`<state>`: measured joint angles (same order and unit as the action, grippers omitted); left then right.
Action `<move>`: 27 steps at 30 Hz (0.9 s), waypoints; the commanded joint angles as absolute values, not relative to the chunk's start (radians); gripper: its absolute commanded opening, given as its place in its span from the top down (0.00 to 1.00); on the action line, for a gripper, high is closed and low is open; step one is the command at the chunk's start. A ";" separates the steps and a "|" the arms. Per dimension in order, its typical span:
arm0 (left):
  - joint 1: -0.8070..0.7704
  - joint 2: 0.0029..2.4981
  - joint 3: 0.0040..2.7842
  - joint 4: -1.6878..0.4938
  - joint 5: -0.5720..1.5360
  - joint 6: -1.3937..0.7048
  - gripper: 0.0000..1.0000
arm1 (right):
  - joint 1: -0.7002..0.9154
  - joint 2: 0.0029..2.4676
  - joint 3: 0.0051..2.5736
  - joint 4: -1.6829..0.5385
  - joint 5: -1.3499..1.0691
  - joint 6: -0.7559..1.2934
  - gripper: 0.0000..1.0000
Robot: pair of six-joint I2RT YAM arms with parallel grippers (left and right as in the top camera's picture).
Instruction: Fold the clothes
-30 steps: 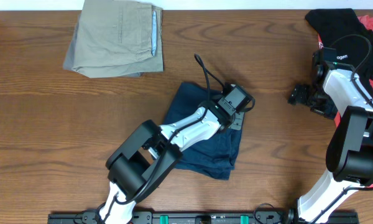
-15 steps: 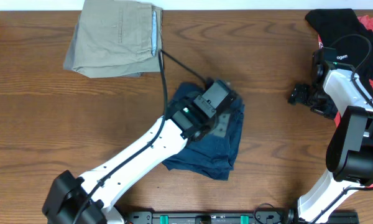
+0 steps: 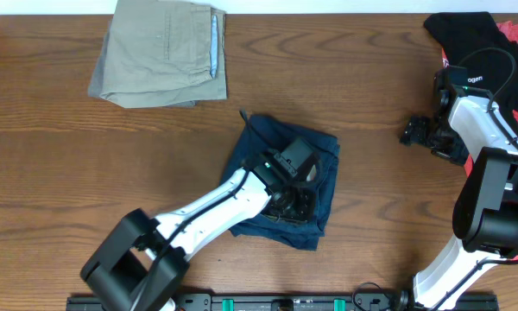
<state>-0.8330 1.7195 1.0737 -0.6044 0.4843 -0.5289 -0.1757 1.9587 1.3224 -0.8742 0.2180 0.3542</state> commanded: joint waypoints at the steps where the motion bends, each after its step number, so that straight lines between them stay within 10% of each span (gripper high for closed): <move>1: -0.833 1.760 1.042 -0.550 0.595 -0.559 0.95 | -0.182 1.930 1.335 -0.875 0.235 0.343 0.01; 27: -0.849 1.660 1.063 -0.383 0.714 -0.518 0.89 | -0.182 1.930 1.335 -0.875 0.235 0.343 0.01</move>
<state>-0.8585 1.7657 1.0458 -0.3836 0.7013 -0.5606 -0.1757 1.9587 1.3224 -0.8742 0.2184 0.3542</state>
